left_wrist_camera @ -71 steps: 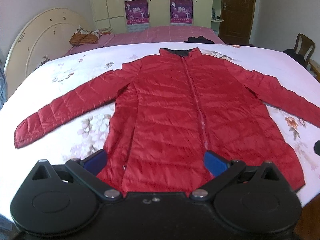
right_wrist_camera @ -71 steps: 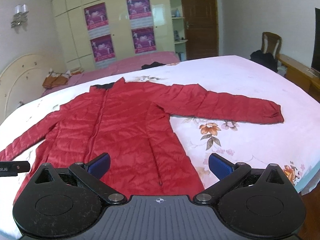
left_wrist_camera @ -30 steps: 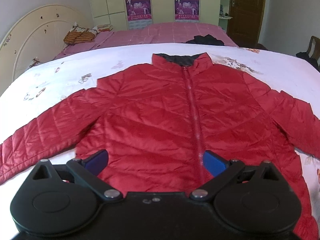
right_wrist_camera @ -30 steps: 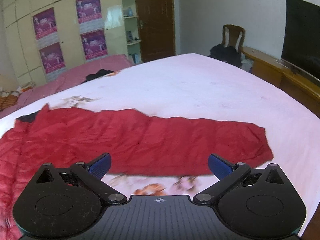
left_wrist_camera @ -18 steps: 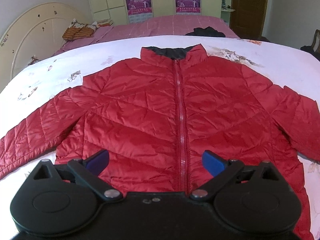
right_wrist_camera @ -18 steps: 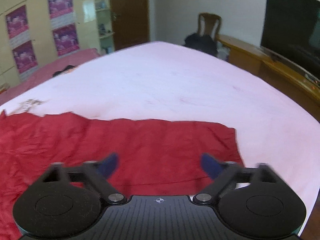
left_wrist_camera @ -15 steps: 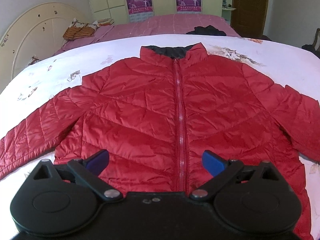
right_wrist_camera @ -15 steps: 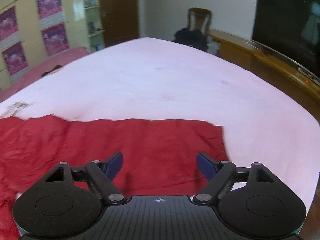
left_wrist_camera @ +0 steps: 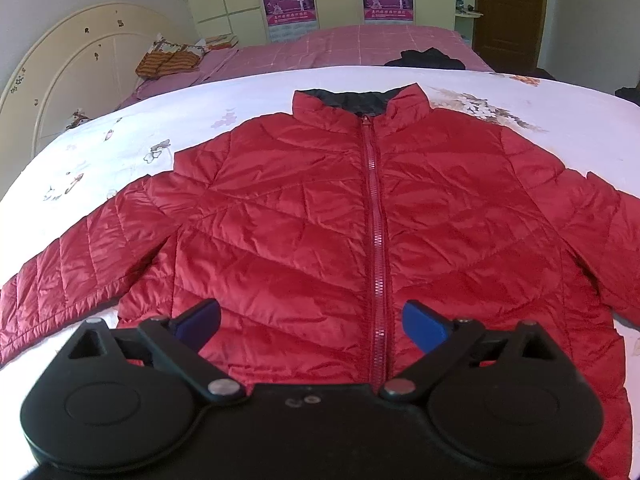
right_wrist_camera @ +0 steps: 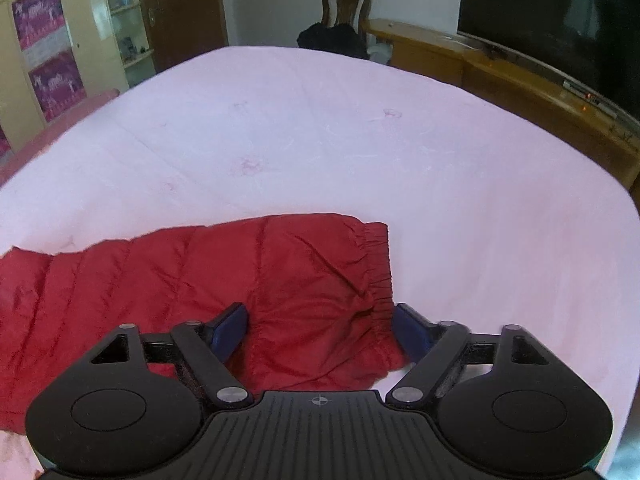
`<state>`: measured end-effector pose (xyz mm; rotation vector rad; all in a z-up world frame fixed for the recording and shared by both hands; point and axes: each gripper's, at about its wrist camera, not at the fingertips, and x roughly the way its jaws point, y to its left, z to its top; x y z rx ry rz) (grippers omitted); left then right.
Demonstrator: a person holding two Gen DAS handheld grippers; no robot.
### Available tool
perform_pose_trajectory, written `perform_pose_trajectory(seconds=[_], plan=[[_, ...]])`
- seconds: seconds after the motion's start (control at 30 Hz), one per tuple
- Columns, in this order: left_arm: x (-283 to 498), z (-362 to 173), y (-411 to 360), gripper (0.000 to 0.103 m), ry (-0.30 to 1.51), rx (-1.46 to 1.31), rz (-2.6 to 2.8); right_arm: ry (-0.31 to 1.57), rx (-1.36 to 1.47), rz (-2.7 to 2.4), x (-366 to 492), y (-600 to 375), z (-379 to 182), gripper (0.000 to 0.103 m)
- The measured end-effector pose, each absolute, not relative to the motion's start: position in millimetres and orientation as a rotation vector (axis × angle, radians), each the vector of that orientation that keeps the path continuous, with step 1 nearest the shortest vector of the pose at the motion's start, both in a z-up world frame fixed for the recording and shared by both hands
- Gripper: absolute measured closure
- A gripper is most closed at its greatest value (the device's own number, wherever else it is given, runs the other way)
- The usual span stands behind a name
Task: Fold large clothes
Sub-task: 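Grasp the sleeve cuff with the right tool and lift it toward the jacket body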
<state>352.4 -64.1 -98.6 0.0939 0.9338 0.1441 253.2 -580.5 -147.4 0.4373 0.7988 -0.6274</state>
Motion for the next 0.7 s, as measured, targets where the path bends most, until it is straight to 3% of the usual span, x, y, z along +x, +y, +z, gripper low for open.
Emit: perform_pose_trajectory(seconds=[0.07,0.13,0.4,0.7], plan=[[353,-98,-62,0.008,0.934,0.087,0.141,0.780,0.458,-0.608,251,-581,-143,0.078],[352,-98,-61,0.008,0.934,0.080,0.136,0.769,0.482,-0.583,249,-579,-139,0.085],[348,-90,-46,0.011,0.912,0.053,0.088,0.631,0.452,-0.465,258,-548,-85,0.088],[340,-78,13,0.012,0.869,-0.038,0.091,0.529,0.327,-0.136,315,-405,-25,0.088]])
